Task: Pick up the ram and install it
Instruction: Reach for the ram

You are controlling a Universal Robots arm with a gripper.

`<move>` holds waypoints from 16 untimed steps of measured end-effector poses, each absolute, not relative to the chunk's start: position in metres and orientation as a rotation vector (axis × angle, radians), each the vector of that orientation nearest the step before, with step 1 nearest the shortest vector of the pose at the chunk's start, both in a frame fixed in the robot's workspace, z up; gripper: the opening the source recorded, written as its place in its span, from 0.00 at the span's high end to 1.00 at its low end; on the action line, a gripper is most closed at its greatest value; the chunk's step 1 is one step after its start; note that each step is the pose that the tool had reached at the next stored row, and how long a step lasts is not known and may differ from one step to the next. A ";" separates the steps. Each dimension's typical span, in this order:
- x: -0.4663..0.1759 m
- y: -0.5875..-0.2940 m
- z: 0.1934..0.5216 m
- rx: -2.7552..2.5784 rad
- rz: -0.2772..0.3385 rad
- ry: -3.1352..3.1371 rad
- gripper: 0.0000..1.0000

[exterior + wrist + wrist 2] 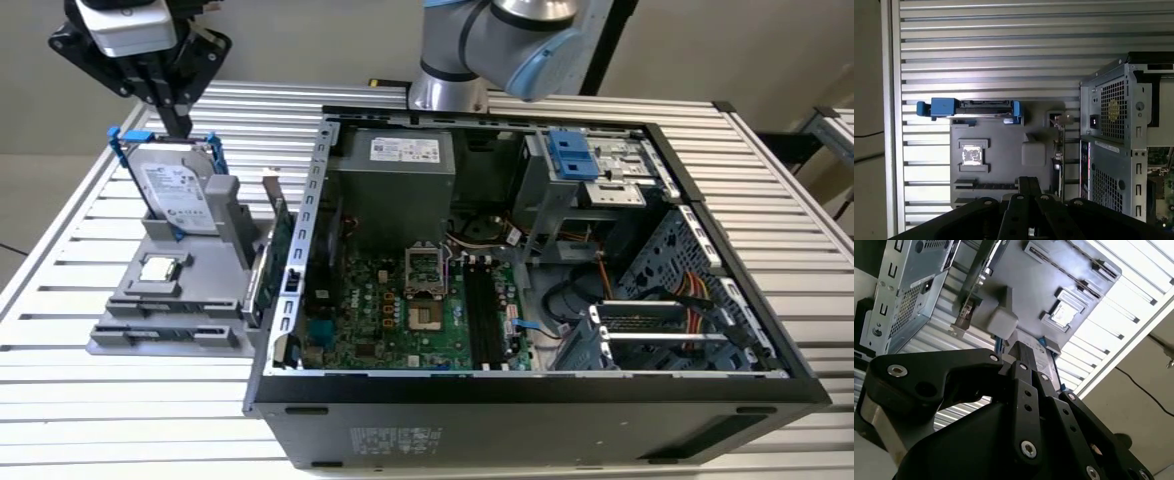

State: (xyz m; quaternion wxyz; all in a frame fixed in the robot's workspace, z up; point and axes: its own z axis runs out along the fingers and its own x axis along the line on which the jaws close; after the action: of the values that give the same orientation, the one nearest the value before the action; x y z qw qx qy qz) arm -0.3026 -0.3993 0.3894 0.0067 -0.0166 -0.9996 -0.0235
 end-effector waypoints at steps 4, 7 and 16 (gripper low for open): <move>-0.307 -0.399 0.389 -0.048 -0.074 -3.126 1.00; -0.310 -0.399 0.389 -0.044 -0.073 -3.125 1.00; -0.316 -0.399 0.389 -0.038 -0.073 -3.123 1.00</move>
State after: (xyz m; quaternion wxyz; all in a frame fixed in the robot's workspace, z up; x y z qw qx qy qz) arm -0.3163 -0.3993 0.3892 0.0087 -0.0120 -0.9996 -0.0235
